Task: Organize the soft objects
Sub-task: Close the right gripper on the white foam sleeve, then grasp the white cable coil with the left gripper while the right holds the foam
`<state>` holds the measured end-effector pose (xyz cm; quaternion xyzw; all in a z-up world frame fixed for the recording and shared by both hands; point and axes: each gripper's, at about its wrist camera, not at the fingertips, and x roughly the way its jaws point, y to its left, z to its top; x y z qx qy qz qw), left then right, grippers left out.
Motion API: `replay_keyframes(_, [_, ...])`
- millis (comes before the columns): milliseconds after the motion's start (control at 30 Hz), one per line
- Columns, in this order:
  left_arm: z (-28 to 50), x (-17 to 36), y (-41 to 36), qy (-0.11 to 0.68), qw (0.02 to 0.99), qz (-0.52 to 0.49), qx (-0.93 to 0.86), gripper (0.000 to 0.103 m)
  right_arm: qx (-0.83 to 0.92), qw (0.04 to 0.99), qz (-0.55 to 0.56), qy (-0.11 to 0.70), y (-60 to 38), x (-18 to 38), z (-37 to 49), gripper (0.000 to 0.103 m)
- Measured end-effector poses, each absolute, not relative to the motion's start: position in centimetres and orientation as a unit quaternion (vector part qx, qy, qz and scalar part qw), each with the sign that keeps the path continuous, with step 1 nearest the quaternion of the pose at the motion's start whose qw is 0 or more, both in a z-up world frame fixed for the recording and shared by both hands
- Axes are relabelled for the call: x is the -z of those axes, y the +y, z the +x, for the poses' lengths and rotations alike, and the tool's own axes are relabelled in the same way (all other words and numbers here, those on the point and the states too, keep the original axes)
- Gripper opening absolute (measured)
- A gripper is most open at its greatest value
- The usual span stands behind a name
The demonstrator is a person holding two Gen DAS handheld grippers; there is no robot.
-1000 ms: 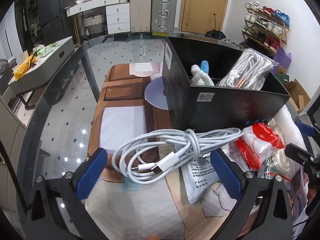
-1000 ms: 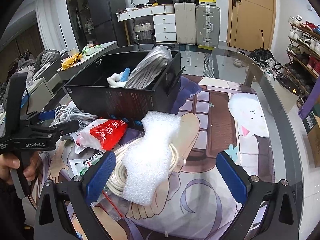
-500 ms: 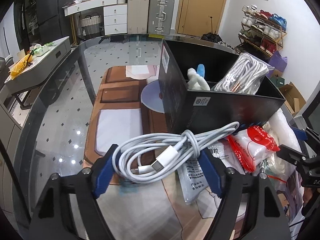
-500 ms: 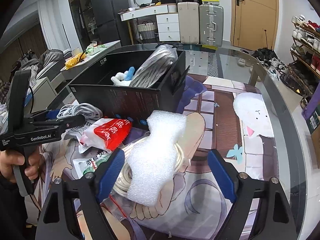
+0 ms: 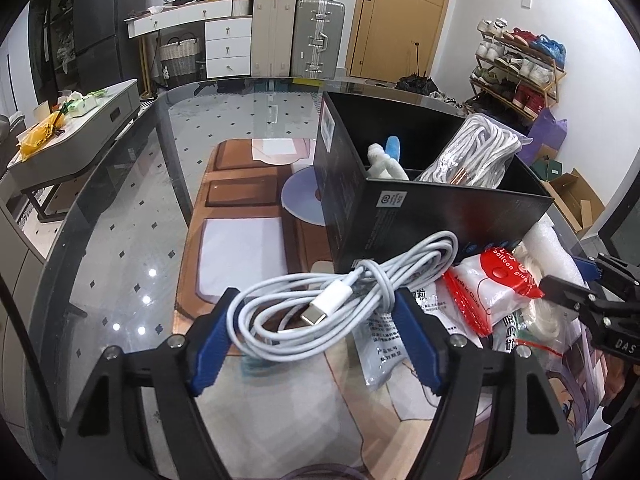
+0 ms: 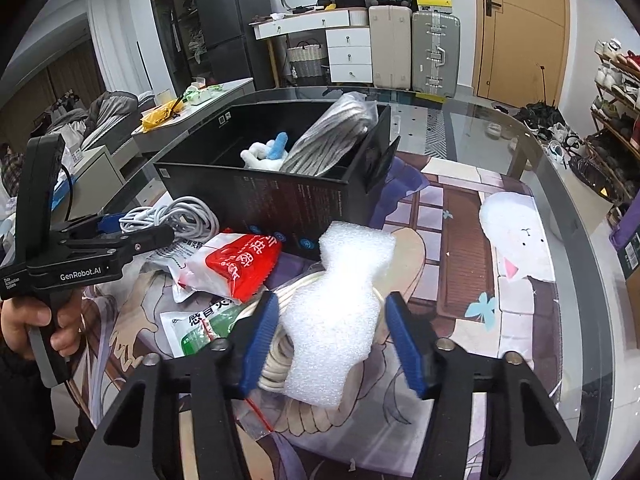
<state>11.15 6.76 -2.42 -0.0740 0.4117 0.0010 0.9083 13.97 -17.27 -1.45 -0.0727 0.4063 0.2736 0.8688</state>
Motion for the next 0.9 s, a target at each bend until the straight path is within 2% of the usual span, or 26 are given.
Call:
replay_keyframes(33, [11.0,2.4,6.8,0.411,0.909,-0.075,-0.001,0.075,-0.273,0.869,-0.073,0.405,-17.3,1.4,13.9,0.042])
replay_keyframes(467, [9.7,1.9,6.6,0.396,0.915,-0.078,0.001,0.071,-0.267,0.88,-0.078,0.386,-18.1,0.1,13.1,0.04])
replay_keyframes(600, [9.1,1.5,6.5,0.39,0.917,-0.08,0.008,0.067,-0.265,0.884,-0.077,0.378,-18.4,-0.4,12.8,0.04])
replay_keyframes(667, [8.9,1.4,6.6,0.39,0.917,-0.081,0.01,0.056,-0.265,0.885,-0.076,0.376,-18.4,-0.7,12.7,0.04])
replay_keyframes(700, [8.9,1.5,6.6,0.393,0.916,-0.082,0.012,0.055,-0.266,0.885,-0.077,0.375,-18.4,-0.8,12.6,0.04])
replay_keyframes(800, [9.0,1.5,6.4,0.396,0.915,-0.077,0.014,0.055,-0.269,0.885,-0.079,0.373,-18.3,-0.9,12.4,0.04])
replay_keyframes(900, [9.5,1.7,6.1,0.406,0.911,-0.071,0.014,0.061,-0.273,0.883,-0.082,0.373,-18.0,-1.0,12.2,0.04])
